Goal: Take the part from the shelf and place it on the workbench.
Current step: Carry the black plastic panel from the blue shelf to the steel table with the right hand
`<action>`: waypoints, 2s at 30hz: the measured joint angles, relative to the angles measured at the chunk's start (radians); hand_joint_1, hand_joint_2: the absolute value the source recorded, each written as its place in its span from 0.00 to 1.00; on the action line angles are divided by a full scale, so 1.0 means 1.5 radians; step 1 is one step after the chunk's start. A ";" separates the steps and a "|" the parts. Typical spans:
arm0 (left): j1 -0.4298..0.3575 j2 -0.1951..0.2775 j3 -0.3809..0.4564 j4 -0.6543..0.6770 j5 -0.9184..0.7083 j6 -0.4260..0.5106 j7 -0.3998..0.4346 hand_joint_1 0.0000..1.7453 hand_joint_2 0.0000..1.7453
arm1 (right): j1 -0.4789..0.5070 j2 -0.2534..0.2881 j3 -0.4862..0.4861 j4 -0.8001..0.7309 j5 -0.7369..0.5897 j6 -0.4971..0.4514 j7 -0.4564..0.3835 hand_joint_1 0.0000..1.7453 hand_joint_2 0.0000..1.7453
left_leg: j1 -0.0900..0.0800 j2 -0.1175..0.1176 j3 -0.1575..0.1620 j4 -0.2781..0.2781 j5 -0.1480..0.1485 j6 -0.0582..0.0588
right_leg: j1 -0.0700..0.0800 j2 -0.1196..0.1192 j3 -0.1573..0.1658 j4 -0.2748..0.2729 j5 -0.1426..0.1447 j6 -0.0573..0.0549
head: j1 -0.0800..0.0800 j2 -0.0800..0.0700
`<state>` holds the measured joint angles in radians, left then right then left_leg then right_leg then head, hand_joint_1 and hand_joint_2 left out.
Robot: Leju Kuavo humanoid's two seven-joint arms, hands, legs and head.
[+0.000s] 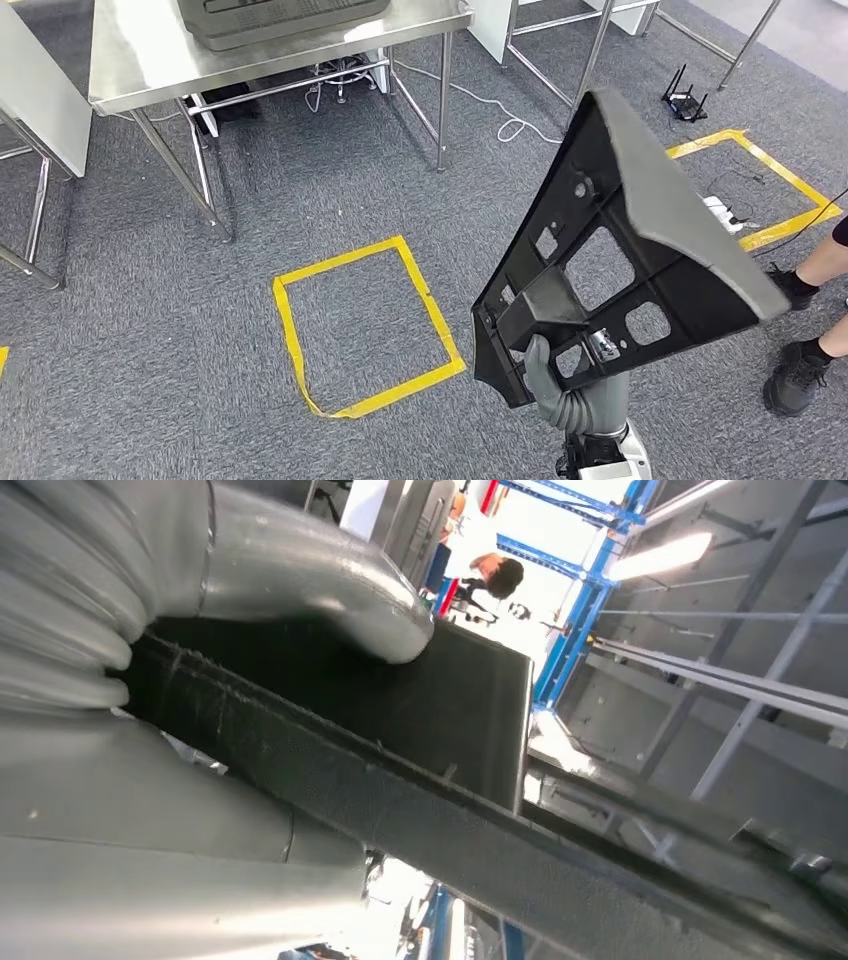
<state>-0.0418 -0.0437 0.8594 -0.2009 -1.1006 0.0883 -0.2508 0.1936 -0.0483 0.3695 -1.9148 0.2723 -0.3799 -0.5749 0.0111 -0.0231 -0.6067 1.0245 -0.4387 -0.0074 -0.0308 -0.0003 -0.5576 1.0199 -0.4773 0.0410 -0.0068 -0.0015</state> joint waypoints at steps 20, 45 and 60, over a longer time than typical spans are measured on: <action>0.000 -0.002 0.000 0.000 -0.005 -0.007 0.002 0.00 1.00 | 0.002 0.001 0.000 -0.001 0.003 0.002 0.001 0.95 1.00 | -0.006 0.007 0.003 0.004 -0.010 0.034 | 0.006 -0.001 -0.039 0.137 -0.081 0.003 | 0.001 0.000; 0.004 -0.009 0.001 0.001 -0.008 -0.005 0.003 0.00 1.00 | 0.013 0.004 -0.007 -0.003 0.010 0.007 0.006 0.95 1.00 | 0.011 0.019 -0.035 0.025 0.005 -0.002 | 0.000 0.002 0.071 -0.009 -0.049 0.011 | -0.010 0.000; 0.003 -0.010 0.001 0.001 -0.017 -0.007 0.002 0.00 1.00 | 0.012 0.004 -0.007 -0.004 0.011 0.008 0.009 0.95 1.00 | -0.004 0.000 0.047 0.017 -0.063 0.010 | 0.016 -0.002 -0.061 0.015 0.023 -0.008 | -0.002 0.000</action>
<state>-0.0378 -0.0581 0.8602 -0.1995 -1.1259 0.0785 -0.2482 0.2123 -0.0423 0.3593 -1.9215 0.2883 -0.3673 -0.5611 0.0044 -0.0230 -0.5362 1.0500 -0.5327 0.0072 -0.0071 -0.0035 -0.6489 1.0428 -0.4428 0.0287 -0.0093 -0.0015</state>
